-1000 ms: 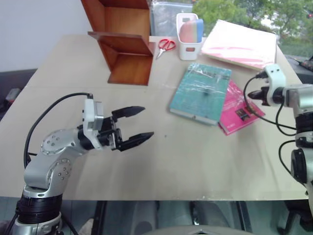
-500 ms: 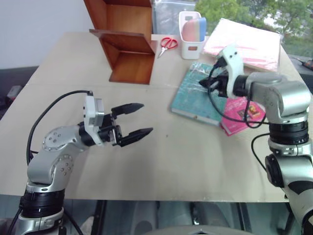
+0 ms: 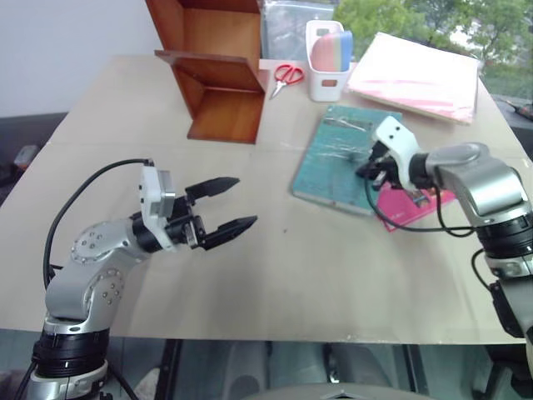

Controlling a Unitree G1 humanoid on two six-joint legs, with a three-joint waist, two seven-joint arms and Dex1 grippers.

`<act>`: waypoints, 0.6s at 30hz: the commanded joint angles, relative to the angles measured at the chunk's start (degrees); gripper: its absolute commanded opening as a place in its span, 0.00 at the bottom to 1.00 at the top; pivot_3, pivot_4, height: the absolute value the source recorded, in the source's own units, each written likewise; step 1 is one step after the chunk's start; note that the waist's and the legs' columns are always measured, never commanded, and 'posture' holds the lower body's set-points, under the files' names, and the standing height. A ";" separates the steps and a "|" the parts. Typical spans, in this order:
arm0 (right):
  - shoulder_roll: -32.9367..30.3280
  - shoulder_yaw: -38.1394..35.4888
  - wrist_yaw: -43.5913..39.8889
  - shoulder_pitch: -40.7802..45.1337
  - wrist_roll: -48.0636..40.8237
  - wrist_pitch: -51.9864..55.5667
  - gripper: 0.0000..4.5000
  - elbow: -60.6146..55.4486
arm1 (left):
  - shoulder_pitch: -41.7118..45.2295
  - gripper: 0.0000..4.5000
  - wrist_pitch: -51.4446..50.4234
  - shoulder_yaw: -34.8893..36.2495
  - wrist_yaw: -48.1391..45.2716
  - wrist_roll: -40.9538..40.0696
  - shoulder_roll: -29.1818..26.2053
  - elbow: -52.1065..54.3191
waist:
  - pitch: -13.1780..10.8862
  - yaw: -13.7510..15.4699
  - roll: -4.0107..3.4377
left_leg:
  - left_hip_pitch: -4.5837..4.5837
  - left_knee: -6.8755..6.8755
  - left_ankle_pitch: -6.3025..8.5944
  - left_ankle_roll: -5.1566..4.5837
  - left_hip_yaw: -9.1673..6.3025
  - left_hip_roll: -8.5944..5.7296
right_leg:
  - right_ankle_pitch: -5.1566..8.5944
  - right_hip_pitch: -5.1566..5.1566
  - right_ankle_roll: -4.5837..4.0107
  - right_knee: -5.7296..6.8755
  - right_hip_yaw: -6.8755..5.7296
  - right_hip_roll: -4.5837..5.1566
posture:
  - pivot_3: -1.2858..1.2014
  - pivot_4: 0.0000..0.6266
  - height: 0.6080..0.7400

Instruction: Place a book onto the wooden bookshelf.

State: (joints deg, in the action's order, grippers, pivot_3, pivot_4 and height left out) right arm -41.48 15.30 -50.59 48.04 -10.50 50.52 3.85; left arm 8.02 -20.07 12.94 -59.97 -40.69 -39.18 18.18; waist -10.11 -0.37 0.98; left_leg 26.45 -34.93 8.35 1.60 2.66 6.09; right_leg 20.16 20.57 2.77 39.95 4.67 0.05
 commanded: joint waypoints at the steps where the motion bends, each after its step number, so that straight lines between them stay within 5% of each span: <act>1: -2.02 1.72 -0.87 -2.27 2.73 -0.65 0.02 3.95 | -0.13 1.00 1.22 1.26 -0.05 -0.38 -0.22 2.16 | 0.08 -0.08 0.09 | 0.00 -0.04 0.00 0.00 -0.02 0.00 | 0.00 -0.02 0.00 0.03 -0.01 0.00 | 0.52 0.24 1.00; 15: -5.64 -0.58 -1.78 -5.37 4.88 -4.58 0.02 7.90 | 1.42 1.00 1.47 -0.23 -0.50 0.56 0.15 0.15 | 0.29 0.19 0.38 | -0.63 -0.17 0.06 -0.07 -0.24 -0.01 | 0.01 -0.86 -0.01 -0.07 -0.22 0.02 | 0.52 0.24 1.00; 18: -4.65 -7.71 -2.76 -7.02 -0.51 -5.71 0.02 3.39 | 2.19 1.00 1.35 -0.67 -0.35 0.88 0.47 -0.83 | 0.31 0.16 0.41 | -0.64 -0.17 0.06 -0.08 -0.23 -0.01 | 0.01 -0.87 -0.01 -0.06 -0.21 0.02 | 0.52 0.24 1.00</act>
State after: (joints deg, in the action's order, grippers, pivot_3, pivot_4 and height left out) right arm -45.95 9.12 -52.46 42.47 -9.42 44.45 8.18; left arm 9.16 -19.58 12.41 -60.14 -39.93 -38.75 16.77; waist -9.80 -0.21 1.40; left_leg 25.83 -35.10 8.40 1.52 2.43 6.08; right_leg 20.17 19.71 2.77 39.89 4.47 0.07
